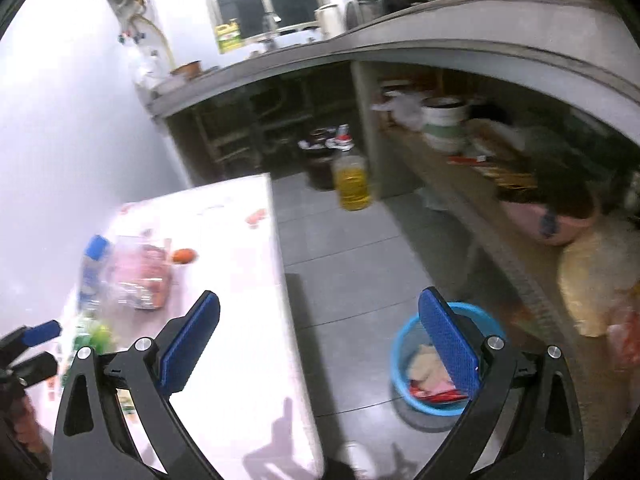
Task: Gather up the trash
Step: 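Move both tools back over the table, then grasp the blue-and-white toothpaste box with the left tool and lift it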
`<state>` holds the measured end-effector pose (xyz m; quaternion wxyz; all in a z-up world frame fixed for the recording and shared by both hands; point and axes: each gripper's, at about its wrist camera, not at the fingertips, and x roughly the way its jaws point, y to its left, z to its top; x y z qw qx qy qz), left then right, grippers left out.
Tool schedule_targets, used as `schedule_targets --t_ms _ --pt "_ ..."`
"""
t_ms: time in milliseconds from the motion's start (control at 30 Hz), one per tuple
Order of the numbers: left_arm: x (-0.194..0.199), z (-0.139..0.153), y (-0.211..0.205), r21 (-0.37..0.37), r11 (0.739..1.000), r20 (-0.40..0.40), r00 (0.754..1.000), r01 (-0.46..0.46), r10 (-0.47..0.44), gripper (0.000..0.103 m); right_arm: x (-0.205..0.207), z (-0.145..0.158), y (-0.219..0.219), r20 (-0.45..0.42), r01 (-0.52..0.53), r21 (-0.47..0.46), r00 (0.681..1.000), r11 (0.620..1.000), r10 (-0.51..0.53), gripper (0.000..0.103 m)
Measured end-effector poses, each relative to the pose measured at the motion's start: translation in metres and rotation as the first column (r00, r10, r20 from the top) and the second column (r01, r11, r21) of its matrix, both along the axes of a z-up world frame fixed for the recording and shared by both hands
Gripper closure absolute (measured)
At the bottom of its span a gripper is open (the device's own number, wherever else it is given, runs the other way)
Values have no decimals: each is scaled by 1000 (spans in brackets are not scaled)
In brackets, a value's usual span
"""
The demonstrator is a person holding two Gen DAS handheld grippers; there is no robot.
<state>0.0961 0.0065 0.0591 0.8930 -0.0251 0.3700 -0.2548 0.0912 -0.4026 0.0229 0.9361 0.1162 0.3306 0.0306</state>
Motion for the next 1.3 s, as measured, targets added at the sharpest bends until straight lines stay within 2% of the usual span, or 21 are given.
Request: schedule_targets --t_ms 200,300,500,800,900,1000,1100,1200,1300 --pt "-15 3 45 -60 998 30 1000 11 -9 8 6 -4 37 -35 -122 74 992 990 125 6" --pt "-19 6 74 -83 996 62 998 -21 26 8 8 -6 58 -42 -177 82 983 981 181 7" --pt "-21 12 116 -53 993 120 986 -106 112 9 11 -8 84 -55 -257 94 963 962 263 7" --pt "-4 0 157 -10 985 123 977 -172 172 9 6 -14 127 -84 -360 104 926 927 369 7" --pt "12 -2 156 16 990 137 981 -140 137 10 3 -16 137 -90 -380 108 916 918 390 7" --pt "36 -2 147 80 995 163 985 -66 52 10 2 -16 140 -95 -390 114 911 914 401 6" --pt "64 0 135 148 989 181 982 23 -50 10 3 -16 142 -100 -394 113 909 912 405 7" --pt "98 -5 125 216 971 156 978 102 -138 10 2 -15 142 -103 -394 111 909 913 405 7" --pt "128 -17 120 270 942 88 970 198 -228 10 2 -14 139 -104 -387 111 912 915 398 6"
